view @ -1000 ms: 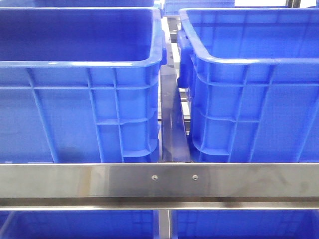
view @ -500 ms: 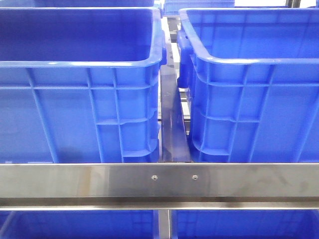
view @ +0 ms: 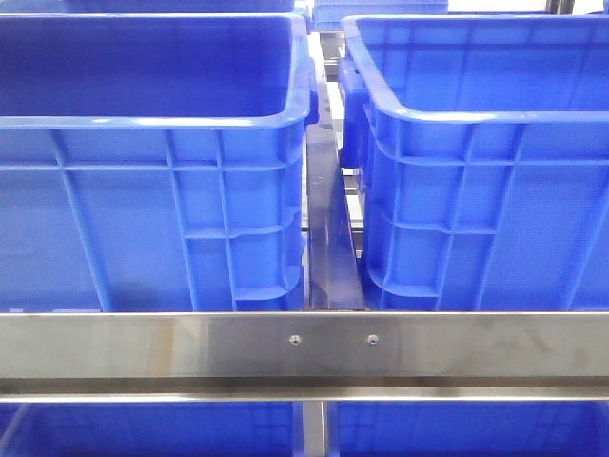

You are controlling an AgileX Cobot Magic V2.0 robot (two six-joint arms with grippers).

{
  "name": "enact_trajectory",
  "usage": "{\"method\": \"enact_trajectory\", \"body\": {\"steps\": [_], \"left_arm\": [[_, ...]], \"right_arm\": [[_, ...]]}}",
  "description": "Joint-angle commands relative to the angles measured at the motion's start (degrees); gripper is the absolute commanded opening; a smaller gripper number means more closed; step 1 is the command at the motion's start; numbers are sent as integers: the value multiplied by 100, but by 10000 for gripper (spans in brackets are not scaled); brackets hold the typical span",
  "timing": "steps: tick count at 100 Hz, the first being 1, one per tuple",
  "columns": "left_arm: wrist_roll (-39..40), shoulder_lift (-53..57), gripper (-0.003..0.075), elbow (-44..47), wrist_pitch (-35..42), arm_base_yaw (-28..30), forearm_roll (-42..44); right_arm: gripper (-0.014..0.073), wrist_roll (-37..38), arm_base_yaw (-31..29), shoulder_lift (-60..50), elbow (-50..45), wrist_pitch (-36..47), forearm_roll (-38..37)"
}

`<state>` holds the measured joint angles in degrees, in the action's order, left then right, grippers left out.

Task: Pick red and yellow buttons and place in box

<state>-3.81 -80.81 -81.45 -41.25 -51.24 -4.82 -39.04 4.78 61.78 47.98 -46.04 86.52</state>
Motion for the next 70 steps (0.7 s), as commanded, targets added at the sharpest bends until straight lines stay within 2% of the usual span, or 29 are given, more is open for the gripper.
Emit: {"method": "enact_trajectory", "body": {"steps": [1,20,33,43,60,70], "left_arm": [[17,188,-19,-181,407,-39,-63],[17,188,-19,-181,407,-39,-74],[17,188,-19,-181,407,-39,-74],[17,188,-19,-181,396,-39,-74],[17,188,-18,-181,384,-39,-74],[17,188,7,-181,384,-39,-74]], "right_arm": [[573,-237,159,55,203,-164,509],[573,-544,638,316,211,28,801],[556,-672,723,482,358,-4,837],[453,-678,737,533,431,-48,858],[200,-678,737,536,431,-82,862],[162,-678,737,536,425,-82,857]]}}
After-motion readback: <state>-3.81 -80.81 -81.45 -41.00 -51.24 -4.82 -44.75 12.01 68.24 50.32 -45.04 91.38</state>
